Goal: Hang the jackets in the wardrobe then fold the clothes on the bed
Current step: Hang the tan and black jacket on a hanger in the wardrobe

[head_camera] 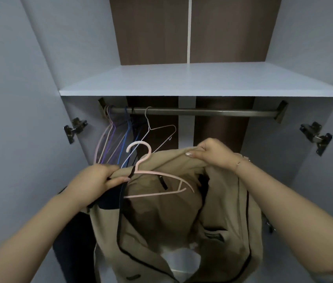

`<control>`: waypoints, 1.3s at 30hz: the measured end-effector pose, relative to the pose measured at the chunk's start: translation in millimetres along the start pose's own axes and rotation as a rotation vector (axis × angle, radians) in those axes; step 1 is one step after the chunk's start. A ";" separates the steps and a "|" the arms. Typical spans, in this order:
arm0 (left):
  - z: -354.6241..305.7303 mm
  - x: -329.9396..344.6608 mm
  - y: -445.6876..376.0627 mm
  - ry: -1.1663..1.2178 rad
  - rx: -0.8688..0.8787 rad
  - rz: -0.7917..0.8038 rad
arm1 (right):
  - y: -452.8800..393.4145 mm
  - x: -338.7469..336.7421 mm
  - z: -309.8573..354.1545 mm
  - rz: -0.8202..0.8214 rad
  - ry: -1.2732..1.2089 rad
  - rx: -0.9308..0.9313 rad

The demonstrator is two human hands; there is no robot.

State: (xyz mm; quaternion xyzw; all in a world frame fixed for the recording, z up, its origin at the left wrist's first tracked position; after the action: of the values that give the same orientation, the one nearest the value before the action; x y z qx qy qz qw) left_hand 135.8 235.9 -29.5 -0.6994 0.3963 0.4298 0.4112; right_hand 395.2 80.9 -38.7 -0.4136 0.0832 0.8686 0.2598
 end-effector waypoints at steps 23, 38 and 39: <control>-54.8 -70.7 -49.1 0.233 0.145 -0.510 | 82.7 -39.1 50.1 -0.419 0.371 -0.269; -72.5 -139.9 -33.5 0.428 0.517 -0.491 | 78.9 -110.6 111.9 -0.759 0.075 -0.076; -75.2 -141.5 -34.5 0.413 0.547 -0.455 | 79.8 -114.3 119.1 -0.768 0.084 -0.090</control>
State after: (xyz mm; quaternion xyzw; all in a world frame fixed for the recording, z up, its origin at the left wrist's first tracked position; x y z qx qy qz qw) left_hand 143.1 207.4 131.8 -0.7057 0.4053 0.0575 0.5784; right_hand 333.0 12.1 119.4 -0.4609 -0.1054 0.6931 0.5441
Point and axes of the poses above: each hand's wrist, its own y-axis away from the middle knuckle, its own x-axis out of the palm, z = x × y, the point moved 9 cm from there along -y, towards the middle knuckle, and after that the axes turned 1 degree about y, right-handed, at the moved point
